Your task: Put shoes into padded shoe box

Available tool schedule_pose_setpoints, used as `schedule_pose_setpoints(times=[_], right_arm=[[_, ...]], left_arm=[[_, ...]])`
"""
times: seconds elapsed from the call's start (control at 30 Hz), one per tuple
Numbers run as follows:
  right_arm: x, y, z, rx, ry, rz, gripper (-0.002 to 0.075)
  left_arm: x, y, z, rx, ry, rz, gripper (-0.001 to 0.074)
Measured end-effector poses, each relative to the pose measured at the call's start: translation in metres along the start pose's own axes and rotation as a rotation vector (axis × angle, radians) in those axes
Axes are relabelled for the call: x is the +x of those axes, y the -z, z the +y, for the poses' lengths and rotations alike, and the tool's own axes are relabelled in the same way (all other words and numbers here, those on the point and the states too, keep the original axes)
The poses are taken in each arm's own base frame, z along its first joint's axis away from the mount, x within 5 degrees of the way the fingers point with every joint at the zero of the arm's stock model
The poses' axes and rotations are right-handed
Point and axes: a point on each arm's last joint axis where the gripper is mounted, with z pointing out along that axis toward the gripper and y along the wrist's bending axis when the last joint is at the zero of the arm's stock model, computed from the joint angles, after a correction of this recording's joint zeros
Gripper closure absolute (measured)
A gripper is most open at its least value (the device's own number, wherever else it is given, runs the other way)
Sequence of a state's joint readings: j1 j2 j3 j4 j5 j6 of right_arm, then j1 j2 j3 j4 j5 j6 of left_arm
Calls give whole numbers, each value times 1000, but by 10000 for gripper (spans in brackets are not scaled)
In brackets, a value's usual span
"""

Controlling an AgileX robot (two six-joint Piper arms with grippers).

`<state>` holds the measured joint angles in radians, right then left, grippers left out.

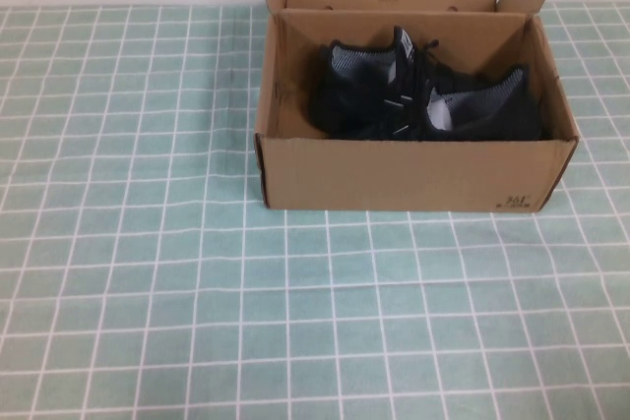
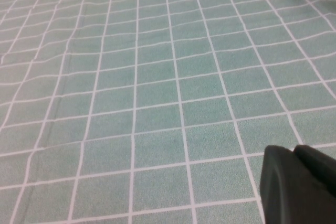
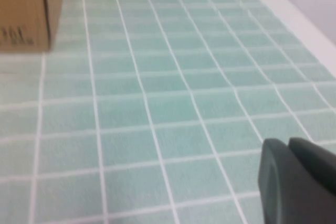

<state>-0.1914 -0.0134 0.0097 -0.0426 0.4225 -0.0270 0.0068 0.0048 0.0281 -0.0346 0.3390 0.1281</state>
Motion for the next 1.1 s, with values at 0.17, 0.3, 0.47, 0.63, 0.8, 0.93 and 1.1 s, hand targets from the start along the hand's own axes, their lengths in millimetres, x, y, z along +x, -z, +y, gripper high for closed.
schedule_pose_setpoints(times=[0.17,0.3,0.47,0.63,0.8,0.93,1.1], right_arm=[[3,-2,-1,17,39,0,733],[3,-2,-2,20,47,-2,733],[3,-2,-2,23,52,-3,733],[3,-2,-2,24,55,-3,734],[3,-2,-2,24,55,-3,733],[3,-2,-2,24,55,-3,733],[3,-2,-2,24,55,-3,733]], left_arm=[[0,0,0,0,0,0,737],[0,0,0,-1,-4,0,737],[0,0,0,-2,-6,0,737],[0,0,0,-2,-6,0,737],[0,0,0,-3,-8,0,737],[0,0,0,-3,-8,0,737],[0,0,0,-3,-8,0,737]])
